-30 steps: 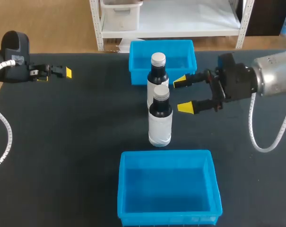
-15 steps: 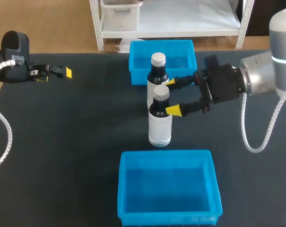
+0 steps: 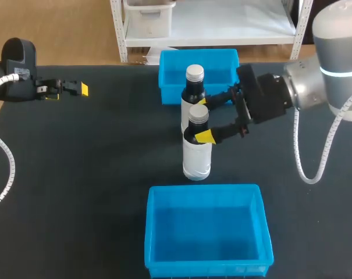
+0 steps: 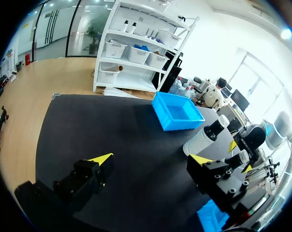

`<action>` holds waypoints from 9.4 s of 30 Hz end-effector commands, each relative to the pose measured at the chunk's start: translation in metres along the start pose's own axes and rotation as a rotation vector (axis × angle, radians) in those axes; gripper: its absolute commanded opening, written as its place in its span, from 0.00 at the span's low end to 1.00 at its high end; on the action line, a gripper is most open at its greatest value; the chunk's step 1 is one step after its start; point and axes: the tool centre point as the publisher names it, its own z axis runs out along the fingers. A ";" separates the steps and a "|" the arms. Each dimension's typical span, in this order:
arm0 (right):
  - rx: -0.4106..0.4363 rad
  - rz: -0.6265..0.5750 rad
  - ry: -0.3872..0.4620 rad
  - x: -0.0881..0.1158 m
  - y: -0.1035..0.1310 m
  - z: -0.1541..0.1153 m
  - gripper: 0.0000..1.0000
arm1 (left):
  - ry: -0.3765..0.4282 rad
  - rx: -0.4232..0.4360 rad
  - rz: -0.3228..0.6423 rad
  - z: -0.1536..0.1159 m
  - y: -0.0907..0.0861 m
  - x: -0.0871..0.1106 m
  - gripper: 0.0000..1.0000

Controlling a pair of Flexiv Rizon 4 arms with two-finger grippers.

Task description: Pick up the bottle, and place it in the far bin if it is heavy, or in the near bin if it is light.

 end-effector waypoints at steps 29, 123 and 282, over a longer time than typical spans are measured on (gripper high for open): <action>0.007 0.011 0.048 0.004 -0.006 0.009 1.00 | 0.000 0.000 0.000 0.000 0.000 0.000 1.00; 0.241 0.067 -0.011 -0.035 -0.058 -0.163 0.00 | 0.000 0.000 0.000 0.000 0.000 0.000 1.00; 0.265 0.125 -0.009 -0.010 -0.294 -0.133 1.00 | 0.000 0.000 0.000 0.000 0.000 0.000 1.00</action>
